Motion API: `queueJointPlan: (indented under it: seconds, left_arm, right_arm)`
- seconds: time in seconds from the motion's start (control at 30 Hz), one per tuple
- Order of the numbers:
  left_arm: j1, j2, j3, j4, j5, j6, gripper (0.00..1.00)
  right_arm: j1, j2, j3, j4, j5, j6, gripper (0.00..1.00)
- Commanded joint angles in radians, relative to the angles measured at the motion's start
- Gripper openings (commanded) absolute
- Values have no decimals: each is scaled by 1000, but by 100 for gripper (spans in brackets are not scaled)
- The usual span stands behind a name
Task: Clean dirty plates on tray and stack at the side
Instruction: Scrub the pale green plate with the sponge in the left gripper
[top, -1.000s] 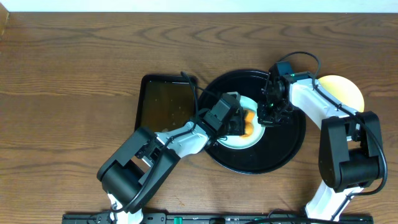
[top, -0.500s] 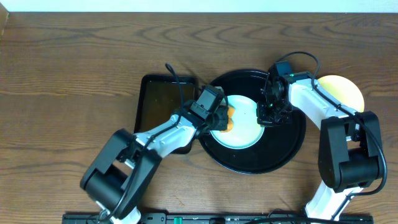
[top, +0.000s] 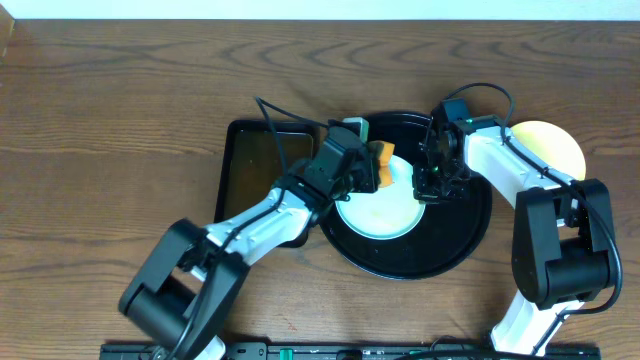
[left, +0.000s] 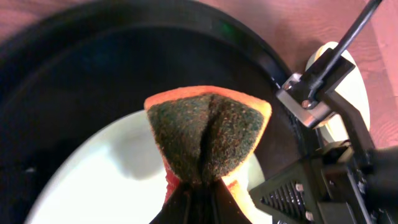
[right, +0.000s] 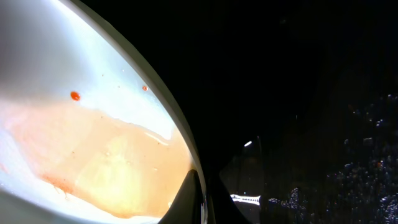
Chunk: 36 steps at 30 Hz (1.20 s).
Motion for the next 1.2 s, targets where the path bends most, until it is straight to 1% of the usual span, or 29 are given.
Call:
queueJointPlan:
  seconds: [0.0, 0.07, 0.2, 0.5, 0.7, 0.77, 0.8, 0.9, 1.0, 1.07, 1.17]
  left_arm:
    - [-24, 60, -1, 43, 43, -72, 8]
    - [-42, 93, -1, 113, 69, -108, 8]
    - [-68, 132, -1, 196, 73, -155, 8]
    - [-72, 247, -1, 268, 73, -311, 8]
    - [-32, 253, -1, 269, 81, -315, 7]
    - [-6, 253, -1, 266, 121, -322, 7]
    - [10, 252, -1, 261, 167, -322, 7]
    - [43, 245, -1, 200, 267, -322, 7]
    - [56, 229, -1, 73, 320, -319, 7]
    - [54, 215, -1, -1, 359, -273, 7]
    - [53, 185, -1, -138, 347, -188, 7]
  right_arm:
    - [8, -10, -10, -8, 22, -14, 1]
    - [8, -10, -10, -8, 22, -14, 1]
    - [8, -10, -10, -8, 22, -14, 1]
    - [8, -10, -10, -12, 22, -14, 1]
    - [8, -10, -10, -14, 22, -14, 1]
    - [8, -10, -10, -14, 22, -14, 1]
    - [8, -10, -10, -14, 22, -14, 1]
    - [8, -10, -10, -12, 22, -14, 1]
    - [6, -10, -10, -10, 22, -14, 1]
    - [6, -10, -10, -10, 22, -14, 1]
    - [6, -10, -10, -11, 22, -14, 1]
